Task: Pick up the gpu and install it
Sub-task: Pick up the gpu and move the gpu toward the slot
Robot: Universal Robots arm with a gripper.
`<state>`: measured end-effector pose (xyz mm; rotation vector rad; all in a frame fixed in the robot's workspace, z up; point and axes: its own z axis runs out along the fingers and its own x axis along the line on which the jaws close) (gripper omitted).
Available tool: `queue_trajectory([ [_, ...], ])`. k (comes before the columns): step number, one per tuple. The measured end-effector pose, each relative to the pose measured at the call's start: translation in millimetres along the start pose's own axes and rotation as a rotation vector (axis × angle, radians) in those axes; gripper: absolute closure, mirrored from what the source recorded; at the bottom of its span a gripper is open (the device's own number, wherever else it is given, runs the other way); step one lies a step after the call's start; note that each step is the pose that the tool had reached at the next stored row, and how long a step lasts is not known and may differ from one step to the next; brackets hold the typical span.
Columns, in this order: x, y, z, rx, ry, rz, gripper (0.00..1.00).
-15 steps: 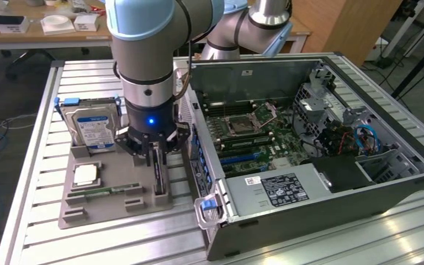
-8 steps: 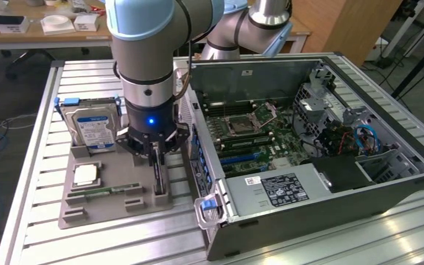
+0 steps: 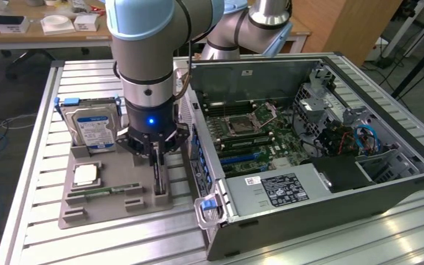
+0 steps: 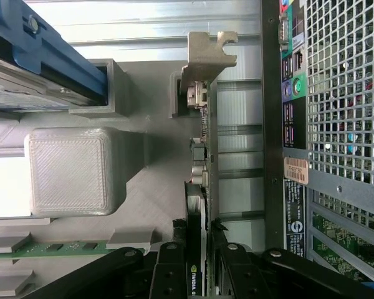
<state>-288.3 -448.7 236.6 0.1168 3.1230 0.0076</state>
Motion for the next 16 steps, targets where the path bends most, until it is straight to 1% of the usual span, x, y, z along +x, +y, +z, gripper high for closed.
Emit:
queue_trajectory([
  [1, 0.0, 0.0, 0.0, 0.0, 0.0, 0.0, 0.74],
  [16, 0.0, 0.0, 0.0, 0.0, -0.0001, 0.0, 0.74],
])
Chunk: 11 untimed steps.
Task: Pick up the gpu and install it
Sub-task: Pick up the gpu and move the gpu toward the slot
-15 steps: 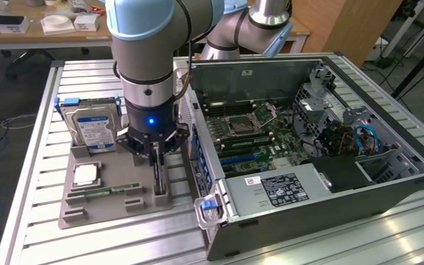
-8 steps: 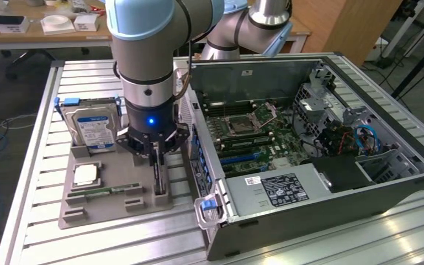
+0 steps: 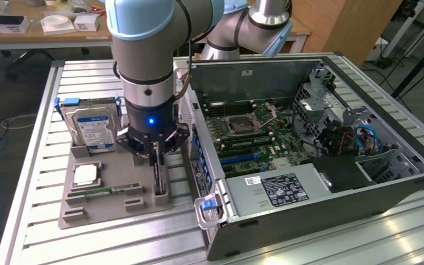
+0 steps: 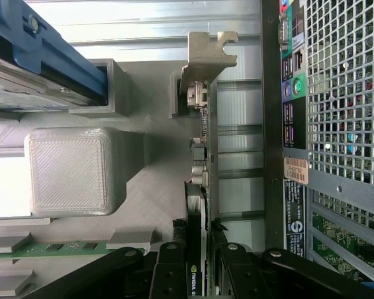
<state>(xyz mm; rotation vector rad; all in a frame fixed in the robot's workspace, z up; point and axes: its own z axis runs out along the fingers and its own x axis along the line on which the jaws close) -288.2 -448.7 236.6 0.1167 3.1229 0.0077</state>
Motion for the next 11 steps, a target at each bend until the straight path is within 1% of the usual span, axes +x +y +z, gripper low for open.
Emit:
queue_trajectory([
  [11, 0.0, 0.0, 0.0, 0.0, 0.0, 0.0, 0.74],
])
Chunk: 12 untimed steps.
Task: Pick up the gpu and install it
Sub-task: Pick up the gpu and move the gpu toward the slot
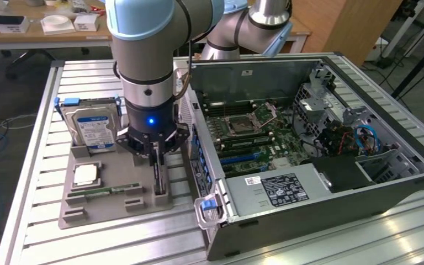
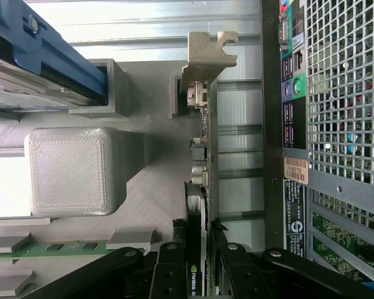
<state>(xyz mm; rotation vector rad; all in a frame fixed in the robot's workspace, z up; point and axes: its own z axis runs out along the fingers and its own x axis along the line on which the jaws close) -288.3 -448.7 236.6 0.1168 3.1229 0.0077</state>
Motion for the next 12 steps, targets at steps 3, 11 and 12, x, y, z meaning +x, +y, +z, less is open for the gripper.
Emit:
queue_trajectory([
  [3, 0.0, 0.0, 0.0, 0.0, 0.0, 0.0, 0.74],
  [11, 0.0, 0.0, 0.0, 0.0, 0.0, 0.0, 0.74],
  [12, 0.0, 0.0, 0.0, 0.0, 0.0, 0.0, 0.74],
])
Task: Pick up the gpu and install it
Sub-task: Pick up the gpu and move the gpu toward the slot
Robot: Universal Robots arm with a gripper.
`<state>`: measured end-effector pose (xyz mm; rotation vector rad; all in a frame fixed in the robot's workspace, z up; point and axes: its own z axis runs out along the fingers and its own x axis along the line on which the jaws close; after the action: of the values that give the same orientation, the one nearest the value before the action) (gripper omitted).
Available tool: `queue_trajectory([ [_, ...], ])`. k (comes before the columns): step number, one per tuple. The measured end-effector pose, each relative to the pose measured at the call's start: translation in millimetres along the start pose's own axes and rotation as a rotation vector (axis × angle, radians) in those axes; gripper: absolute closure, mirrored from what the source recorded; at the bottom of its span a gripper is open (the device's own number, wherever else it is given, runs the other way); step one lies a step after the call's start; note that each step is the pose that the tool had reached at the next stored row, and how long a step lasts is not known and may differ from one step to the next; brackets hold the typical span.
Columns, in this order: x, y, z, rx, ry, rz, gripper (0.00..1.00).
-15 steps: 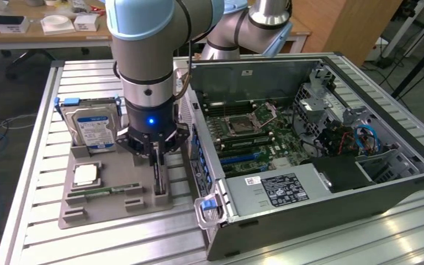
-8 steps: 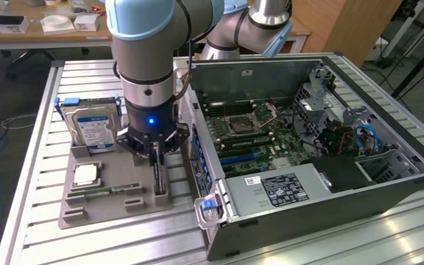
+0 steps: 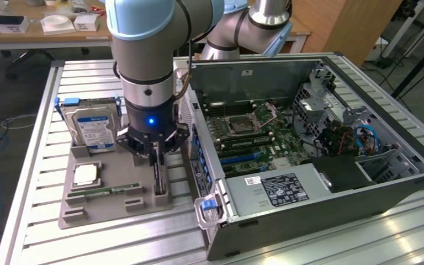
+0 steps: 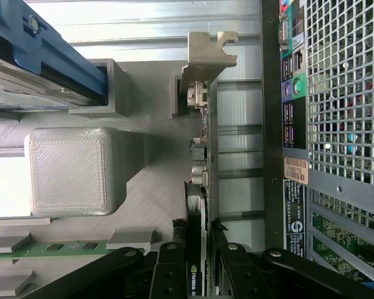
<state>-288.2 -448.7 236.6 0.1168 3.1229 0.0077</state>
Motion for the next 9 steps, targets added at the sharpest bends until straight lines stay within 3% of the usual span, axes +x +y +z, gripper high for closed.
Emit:
queue_trajectory([
  [9, 0.0, 0.0, 0.0, 0.0, 0.0, 0.0, 0.74],
])
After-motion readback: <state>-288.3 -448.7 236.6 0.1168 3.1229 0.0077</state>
